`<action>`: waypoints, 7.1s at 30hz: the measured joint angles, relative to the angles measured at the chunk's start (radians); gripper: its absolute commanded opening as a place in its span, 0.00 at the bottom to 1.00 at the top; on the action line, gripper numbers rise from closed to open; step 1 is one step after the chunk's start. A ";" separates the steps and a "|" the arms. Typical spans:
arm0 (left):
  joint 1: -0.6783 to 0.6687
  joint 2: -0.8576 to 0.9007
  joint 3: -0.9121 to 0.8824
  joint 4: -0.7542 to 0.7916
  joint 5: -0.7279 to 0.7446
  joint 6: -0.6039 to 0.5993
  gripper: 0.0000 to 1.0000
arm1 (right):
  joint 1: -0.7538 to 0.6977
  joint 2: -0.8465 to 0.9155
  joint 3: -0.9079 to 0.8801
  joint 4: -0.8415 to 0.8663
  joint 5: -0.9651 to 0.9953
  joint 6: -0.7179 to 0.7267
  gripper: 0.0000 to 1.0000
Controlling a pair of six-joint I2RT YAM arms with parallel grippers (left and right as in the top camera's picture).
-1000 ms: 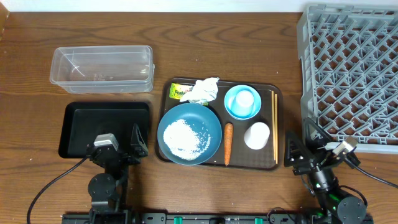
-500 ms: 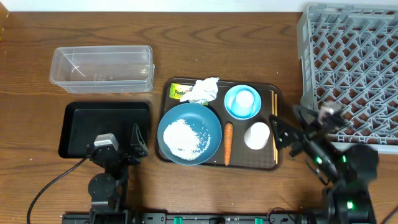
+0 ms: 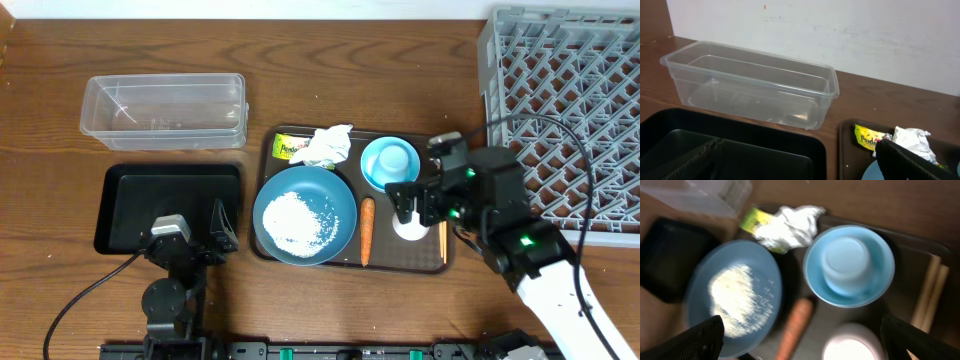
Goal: Sort waste into correct bins and load items into the dishwasher rack
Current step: 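Move the right gripper over the white cup on the tray, then grasp the white cup with the right gripper and lift it, then carry the white cup right and place it in the grey rack, then move the right gripper back over the light-blue bowl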
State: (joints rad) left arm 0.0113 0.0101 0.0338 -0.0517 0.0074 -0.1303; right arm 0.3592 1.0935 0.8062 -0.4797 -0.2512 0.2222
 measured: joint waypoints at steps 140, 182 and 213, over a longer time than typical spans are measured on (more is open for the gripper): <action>0.000 0.000 0.000 0.000 0.000 0.000 0.98 | -0.967 0.390 0.563 0.038 0.164 -0.098 0.44; 0.000 0.000 0.000 0.000 0.000 0.000 0.98 | -1.078 0.661 0.687 -0.027 -0.149 -0.115 0.99; 0.000 0.000 0.000 0.000 0.000 0.000 0.98 | 0.080 0.596 0.716 -0.419 0.335 0.110 0.99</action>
State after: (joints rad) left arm 0.0113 0.0101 0.0338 -0.0513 0.0071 -0.1299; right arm 0.4389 1.6897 1.5227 -0.8989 0.0837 0.3325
